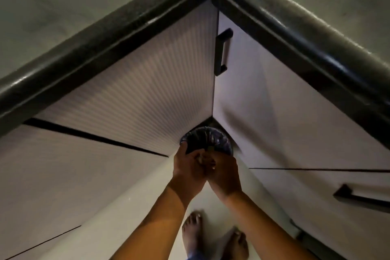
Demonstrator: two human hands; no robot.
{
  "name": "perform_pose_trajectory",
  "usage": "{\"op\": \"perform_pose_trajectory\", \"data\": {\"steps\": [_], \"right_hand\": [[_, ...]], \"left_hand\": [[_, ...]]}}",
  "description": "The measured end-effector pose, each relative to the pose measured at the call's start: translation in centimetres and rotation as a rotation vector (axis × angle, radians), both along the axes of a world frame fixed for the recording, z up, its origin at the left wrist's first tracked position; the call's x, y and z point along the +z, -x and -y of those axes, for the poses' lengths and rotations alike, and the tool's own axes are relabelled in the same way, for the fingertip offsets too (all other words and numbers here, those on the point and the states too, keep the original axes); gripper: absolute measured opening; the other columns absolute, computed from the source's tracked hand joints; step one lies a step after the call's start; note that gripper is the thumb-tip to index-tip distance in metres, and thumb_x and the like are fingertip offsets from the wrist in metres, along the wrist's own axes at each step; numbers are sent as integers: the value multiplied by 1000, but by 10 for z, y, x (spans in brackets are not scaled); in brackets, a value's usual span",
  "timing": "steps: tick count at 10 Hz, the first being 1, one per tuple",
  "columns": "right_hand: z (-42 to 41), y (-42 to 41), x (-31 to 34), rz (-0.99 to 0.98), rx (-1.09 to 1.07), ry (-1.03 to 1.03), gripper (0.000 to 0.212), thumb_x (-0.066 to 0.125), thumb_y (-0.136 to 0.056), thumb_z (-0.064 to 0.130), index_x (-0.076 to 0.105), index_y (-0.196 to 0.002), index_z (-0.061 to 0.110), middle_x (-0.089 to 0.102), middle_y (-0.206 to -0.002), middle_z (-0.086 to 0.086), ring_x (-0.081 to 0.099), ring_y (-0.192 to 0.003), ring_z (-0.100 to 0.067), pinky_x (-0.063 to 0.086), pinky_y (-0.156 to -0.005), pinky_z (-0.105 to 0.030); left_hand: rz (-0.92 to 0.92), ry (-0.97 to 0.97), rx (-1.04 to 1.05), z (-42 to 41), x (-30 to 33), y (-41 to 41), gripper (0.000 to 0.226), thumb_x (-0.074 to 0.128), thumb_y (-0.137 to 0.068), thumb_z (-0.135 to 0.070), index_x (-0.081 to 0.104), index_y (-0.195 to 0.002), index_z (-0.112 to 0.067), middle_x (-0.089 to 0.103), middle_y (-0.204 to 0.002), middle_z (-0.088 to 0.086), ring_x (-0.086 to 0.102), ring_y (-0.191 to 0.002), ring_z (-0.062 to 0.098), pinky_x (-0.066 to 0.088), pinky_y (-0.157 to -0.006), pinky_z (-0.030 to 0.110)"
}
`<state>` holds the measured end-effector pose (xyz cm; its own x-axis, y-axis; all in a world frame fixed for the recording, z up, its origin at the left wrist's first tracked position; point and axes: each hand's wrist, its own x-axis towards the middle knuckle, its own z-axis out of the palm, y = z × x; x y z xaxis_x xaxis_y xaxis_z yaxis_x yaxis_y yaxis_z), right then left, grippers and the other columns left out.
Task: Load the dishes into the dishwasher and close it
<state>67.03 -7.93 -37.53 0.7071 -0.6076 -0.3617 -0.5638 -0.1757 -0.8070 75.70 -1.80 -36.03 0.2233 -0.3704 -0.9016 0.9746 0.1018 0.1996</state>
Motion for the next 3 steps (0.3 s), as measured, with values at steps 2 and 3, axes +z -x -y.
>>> {"op": "perform_pose_trajectory", "data": {"steps": [2, 3], "right_hand": [[6, -1, -23, 49, -36, -23, 18, 68, -97, 12, 77, -111, 19, 78, -102, 6, 71, -98, -3, 62, -88, -33], [5, -6, -16, 66, -66, -48, 20, 67, -100, 19, 74, -119, 17, 76, -111, 4, 70, -107, -8, 62, -91, -37]], "left_hand": [[-14, -9, 24, 10, -16, -13, 79, 41, -103, -55, 23, -161, -4, 39, -160, 20, 37, -148, 34, 40, -104, 46], [9, -18, 4, 13, -11, -17, 78, 39, -103, -56, 23, -161, -5, 46, -153, 19, 42, -143, 30, 38, -111, 47]]}}
